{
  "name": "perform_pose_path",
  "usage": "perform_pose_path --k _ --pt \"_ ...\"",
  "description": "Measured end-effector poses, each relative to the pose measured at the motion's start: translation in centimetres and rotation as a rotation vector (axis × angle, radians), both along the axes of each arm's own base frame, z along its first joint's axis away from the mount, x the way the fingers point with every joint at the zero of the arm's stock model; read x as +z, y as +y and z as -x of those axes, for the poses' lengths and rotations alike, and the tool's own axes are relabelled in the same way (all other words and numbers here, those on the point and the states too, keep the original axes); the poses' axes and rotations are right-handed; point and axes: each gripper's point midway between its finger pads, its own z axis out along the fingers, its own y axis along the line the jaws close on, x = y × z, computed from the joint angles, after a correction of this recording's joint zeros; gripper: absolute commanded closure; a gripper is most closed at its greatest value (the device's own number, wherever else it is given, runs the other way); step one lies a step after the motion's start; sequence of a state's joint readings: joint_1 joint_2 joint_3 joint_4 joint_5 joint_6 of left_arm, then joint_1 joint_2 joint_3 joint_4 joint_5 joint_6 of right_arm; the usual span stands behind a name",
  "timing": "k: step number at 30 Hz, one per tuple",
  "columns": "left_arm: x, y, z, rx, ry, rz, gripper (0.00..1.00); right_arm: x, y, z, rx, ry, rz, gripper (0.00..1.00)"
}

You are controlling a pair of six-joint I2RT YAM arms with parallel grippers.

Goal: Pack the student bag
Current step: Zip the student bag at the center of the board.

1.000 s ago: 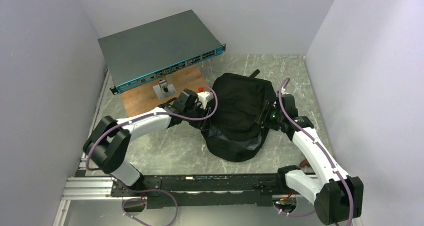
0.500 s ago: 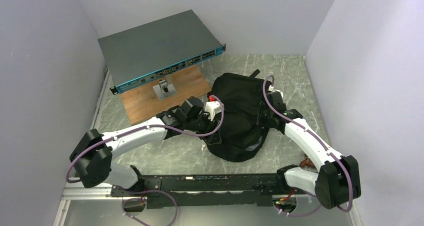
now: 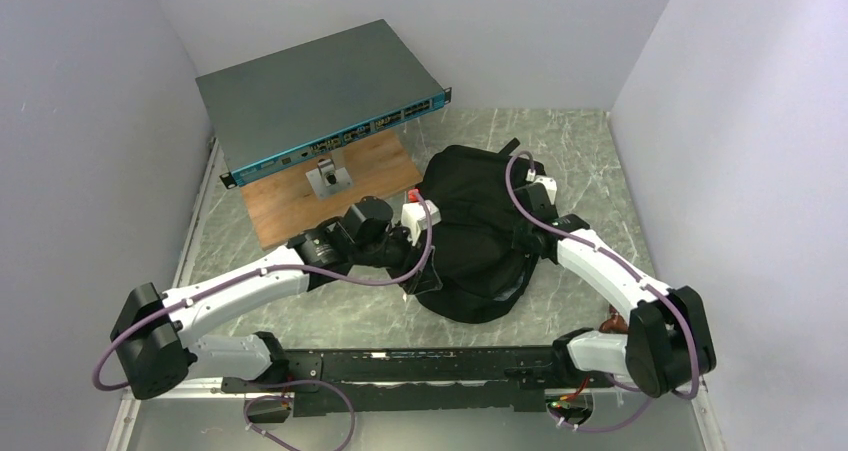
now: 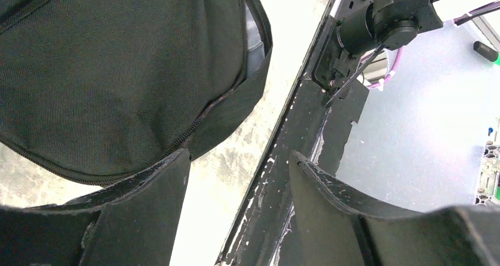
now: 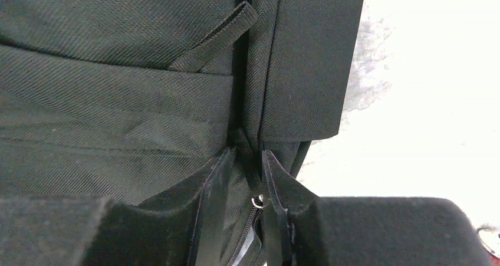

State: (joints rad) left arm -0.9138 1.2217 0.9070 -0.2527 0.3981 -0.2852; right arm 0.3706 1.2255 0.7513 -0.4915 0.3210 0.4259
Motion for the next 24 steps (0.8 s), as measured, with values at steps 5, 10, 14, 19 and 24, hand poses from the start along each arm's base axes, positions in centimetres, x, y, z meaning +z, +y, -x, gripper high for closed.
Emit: perform_pose_path --k 5,10,14,19,24 --pt "-0.1 0.0 0.0 0.007 0.006 -0.005 0.36 -0.9 -0.4 0.0 -0.009 0.022 0.046 1.00" --pt "-0.4 -1.7 -1.2 0.046 0.054 0.007 0.41 -0.3 -0.2 0.3 -0.019 0.006 0.047 1.00" --pt "-0.3 -5.4 -3.9 0.092 0.093 0.047 0.43 1.6 0.2 1.7 -0.031 -0.044 -0.022 1.00" --pt "-2.4 -10.9 -8.1 0.134 0.134 0.079 0.46 4.1 0.8 4.0 -0.062 -0.144 -0.189 1.00" --pt "-7.5 -14.4 -12.0 0.199 0.238 0.036 0.46 3.3 2.0 6.4 -0.072 -0.116 -0.327 1.00"
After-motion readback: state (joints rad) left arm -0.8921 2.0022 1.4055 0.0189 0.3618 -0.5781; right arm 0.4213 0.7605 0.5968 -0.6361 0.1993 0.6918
